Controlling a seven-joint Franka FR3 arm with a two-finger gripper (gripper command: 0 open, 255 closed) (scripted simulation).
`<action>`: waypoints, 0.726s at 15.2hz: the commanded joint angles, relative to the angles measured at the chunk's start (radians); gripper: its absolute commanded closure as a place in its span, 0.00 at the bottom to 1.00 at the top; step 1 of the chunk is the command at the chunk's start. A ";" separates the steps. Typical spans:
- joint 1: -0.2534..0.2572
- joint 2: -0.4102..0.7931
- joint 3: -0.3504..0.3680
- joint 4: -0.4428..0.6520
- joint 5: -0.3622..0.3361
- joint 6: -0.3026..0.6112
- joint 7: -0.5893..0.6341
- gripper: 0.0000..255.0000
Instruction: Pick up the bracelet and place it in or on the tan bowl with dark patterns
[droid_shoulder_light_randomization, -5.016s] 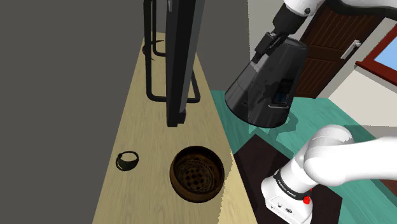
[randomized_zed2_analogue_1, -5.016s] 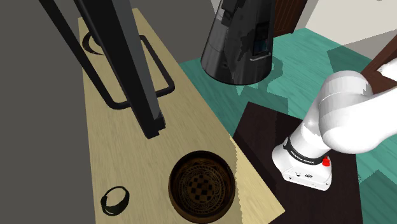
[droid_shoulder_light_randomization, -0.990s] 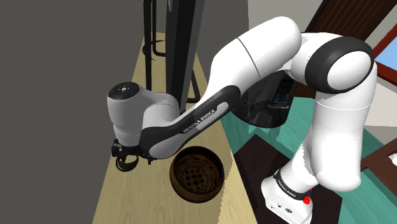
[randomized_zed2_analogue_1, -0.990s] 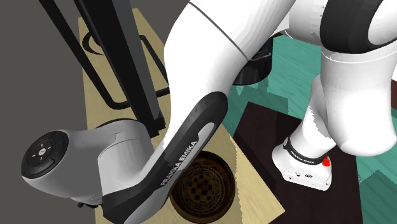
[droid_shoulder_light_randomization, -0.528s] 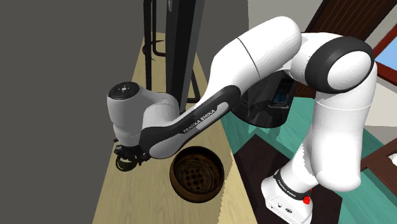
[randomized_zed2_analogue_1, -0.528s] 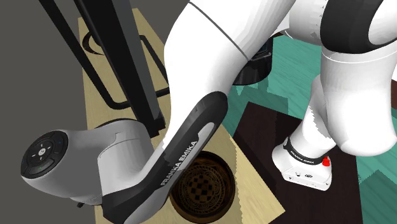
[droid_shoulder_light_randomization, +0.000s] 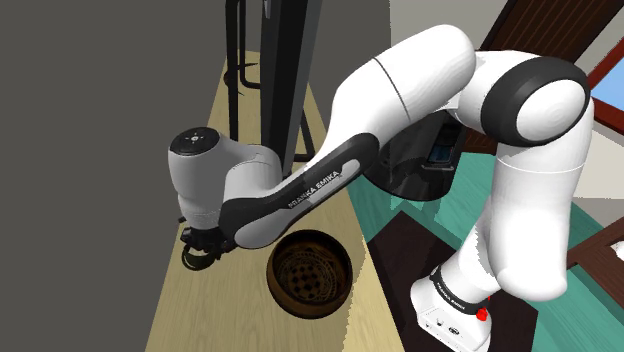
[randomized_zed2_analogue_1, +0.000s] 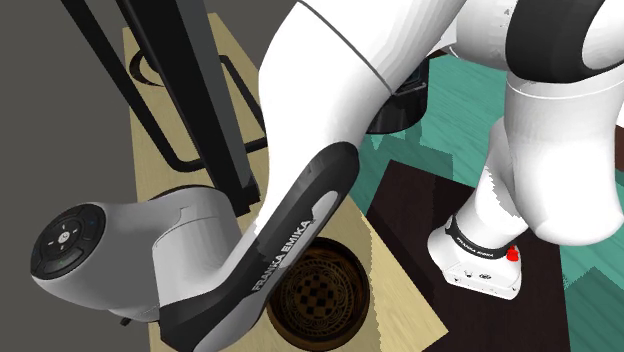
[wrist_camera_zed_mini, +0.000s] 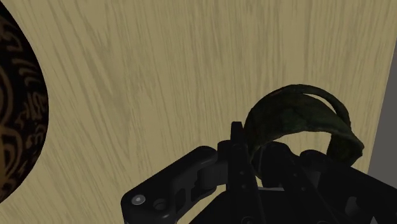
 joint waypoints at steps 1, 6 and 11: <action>-0.003 -0.013 0.005 0.001 0.008 -0.014 -0.005 1.00; -0.014 -0.055 0.020 0.013 0.035 -0.064 -0.024 1.00; -0.023 -0.094 0.033 0.029 0.060 -0.115 -0.042 1.00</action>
